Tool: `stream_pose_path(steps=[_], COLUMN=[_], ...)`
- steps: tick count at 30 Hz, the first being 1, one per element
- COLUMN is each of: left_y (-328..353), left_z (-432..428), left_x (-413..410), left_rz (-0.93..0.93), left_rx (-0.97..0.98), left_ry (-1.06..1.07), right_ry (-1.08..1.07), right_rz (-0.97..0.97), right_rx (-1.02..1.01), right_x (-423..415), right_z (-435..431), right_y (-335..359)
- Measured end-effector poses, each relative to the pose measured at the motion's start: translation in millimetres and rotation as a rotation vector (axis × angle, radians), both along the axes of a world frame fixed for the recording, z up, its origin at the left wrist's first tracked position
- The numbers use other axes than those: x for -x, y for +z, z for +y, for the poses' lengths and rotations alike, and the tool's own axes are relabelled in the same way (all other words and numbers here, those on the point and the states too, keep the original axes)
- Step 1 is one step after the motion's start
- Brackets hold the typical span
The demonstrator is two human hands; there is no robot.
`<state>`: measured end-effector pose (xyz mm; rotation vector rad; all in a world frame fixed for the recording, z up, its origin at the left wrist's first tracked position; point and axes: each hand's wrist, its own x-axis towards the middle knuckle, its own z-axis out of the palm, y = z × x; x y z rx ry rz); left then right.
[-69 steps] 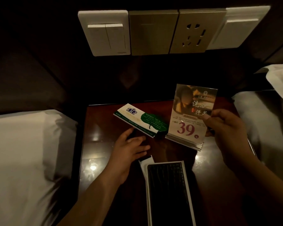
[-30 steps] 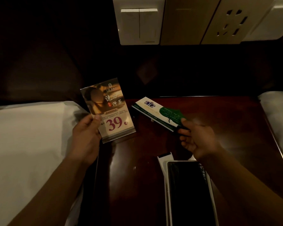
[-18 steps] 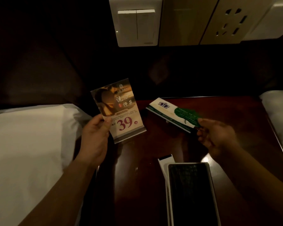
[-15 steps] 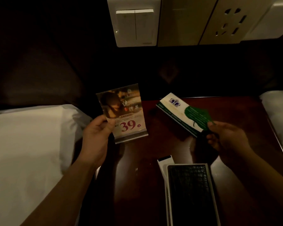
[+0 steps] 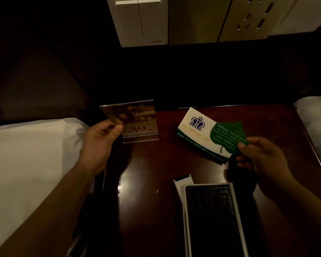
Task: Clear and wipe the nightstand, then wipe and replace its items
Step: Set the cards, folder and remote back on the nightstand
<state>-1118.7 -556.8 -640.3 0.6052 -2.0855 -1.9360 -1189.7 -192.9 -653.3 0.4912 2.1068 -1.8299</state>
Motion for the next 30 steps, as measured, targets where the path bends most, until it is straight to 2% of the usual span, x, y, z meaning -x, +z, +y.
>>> stream_pose_path(steps=[3,7,9,12,15,19,22,24,30], left_y=[4.0,-10.1,-18.0,-22.9,-17.8,-7.1,-3.7,-5.6,-14.5], left_z=[4.1,14.0,26.6,58.6,88.1,109.1,119.8,124.7,132.7], left_x=[-8.5,-44.9,-61.6,-74.5,-65.5,-31.9,-12.6,-7.8,-3.8], left_rz=[-0.016,-0.090,-0.114,-0.128,-0.172,-0.172,-0.245,-0.248,-0.251], left_rx=[0.007,0.097,0.125,0.086,0.081,0.100,0.205,0.265,0.212], left_ry=[0.033,0.405,0.469,0.349,0.124,-0.010,-0.119,-0.132,-0.077], right_ry=[0.032,0.066,0.090,0.113,0.097,0.158,0.192,0.211,0.097], right_rz=[0.018,0.113,0.159,0.091,-0.016,0.226,0.334,0.341,0.260], right_rx=[0.007,-0.001,0.010,0.127,0.240,-0.013,-0.080,-0.077,0.023], right_x=[-0.2,0.4,3.7,5.8,-0.2,2.4,14.4,20.9,28.1], right_z=[1.8,-1.0,-4.0,-8.8,-12.7,-12.6,-19.6,-26.2,-37.2], right_y=[-0.2,6.6,11.6,16.4,16.8,23.5,28.1,27.4,10.7])
